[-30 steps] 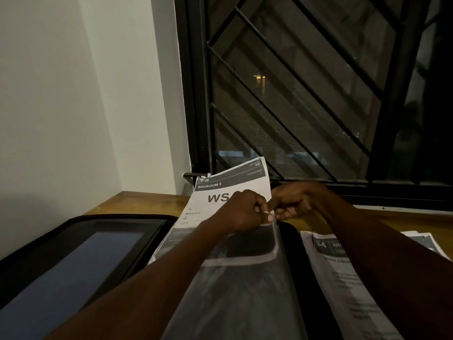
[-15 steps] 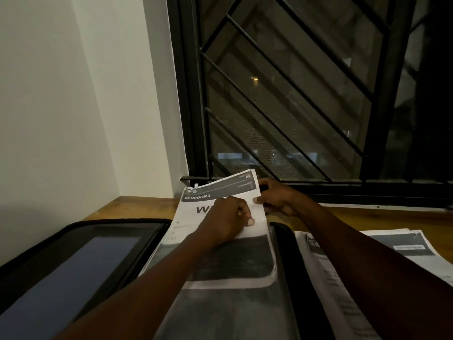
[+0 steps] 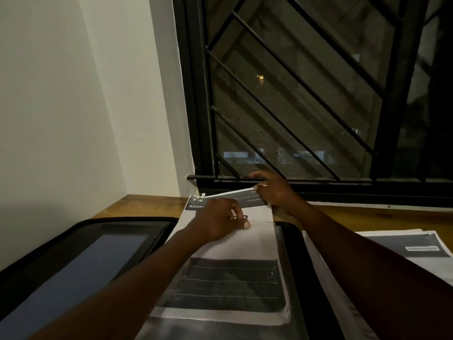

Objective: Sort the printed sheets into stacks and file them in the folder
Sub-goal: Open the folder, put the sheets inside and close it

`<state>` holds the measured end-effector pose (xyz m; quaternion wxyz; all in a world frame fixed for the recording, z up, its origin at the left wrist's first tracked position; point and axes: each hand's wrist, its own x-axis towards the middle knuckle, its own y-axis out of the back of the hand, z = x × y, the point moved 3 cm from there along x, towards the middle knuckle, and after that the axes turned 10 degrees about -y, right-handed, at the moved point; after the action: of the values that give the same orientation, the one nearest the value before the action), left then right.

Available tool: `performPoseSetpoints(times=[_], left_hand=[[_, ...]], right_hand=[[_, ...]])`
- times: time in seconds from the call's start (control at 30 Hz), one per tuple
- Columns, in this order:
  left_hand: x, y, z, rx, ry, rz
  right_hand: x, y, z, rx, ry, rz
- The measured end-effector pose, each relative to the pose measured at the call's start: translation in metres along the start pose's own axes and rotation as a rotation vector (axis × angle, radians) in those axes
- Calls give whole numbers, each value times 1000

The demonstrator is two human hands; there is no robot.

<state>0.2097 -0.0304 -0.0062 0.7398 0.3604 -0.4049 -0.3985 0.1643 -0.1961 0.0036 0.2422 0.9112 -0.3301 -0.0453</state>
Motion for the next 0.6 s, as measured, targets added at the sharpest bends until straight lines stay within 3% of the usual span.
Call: performPoseSetpoints(times=[0.13,0.33,0.53,0.6], left_hand=[[-3,8,-6,69,33,-31],[-1,14,12,140,-44,102],[-9,12,18,32,-5,110],[-10,14,18,27,28,112]], right_hand=[[-4,-3,-2,-62,-28,1],[-24,8,-19,-192,-79,-265],[-30,6,-13,-451,4,-138],[-34,5,-12,-448,-11,-189]])
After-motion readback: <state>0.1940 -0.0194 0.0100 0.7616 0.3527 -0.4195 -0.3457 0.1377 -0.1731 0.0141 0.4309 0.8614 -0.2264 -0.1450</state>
